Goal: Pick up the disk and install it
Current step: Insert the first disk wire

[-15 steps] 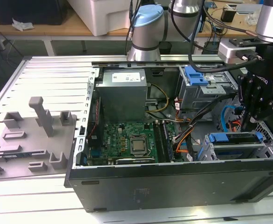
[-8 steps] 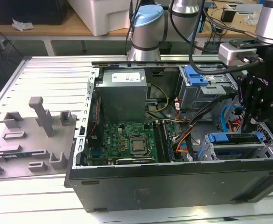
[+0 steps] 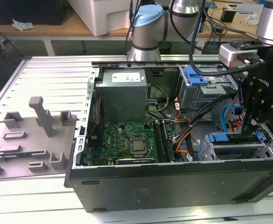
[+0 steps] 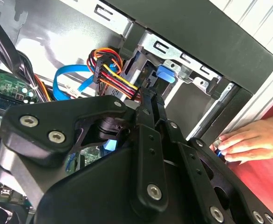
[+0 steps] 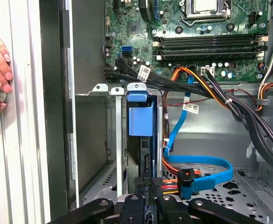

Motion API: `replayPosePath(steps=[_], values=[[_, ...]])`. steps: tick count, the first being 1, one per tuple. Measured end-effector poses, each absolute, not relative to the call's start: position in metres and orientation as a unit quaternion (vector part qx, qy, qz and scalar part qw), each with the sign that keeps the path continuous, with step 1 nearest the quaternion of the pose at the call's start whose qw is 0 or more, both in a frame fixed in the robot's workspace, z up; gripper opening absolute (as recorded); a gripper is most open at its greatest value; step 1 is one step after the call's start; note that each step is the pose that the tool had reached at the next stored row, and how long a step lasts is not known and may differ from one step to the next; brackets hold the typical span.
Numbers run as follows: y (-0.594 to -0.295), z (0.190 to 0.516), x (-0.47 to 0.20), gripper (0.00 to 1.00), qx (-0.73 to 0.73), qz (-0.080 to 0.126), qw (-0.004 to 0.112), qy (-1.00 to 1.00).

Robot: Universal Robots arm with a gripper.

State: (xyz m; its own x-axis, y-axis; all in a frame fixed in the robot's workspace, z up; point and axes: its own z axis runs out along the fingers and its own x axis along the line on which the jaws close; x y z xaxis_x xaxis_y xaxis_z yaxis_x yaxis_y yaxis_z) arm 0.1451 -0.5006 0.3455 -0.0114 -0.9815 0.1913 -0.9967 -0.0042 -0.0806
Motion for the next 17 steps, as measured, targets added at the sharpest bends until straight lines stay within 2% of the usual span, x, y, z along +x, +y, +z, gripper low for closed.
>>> replayPosePath(steps=[6, 17], values=[[-0.5006, 0.3444, 0.1453, 0.17, 0.702, 0.095, 0.038, -0.705], [-0.5069, 0.3457, 0.1456, 0.17, 0.703, 0.079, 0.022, -0.707]])
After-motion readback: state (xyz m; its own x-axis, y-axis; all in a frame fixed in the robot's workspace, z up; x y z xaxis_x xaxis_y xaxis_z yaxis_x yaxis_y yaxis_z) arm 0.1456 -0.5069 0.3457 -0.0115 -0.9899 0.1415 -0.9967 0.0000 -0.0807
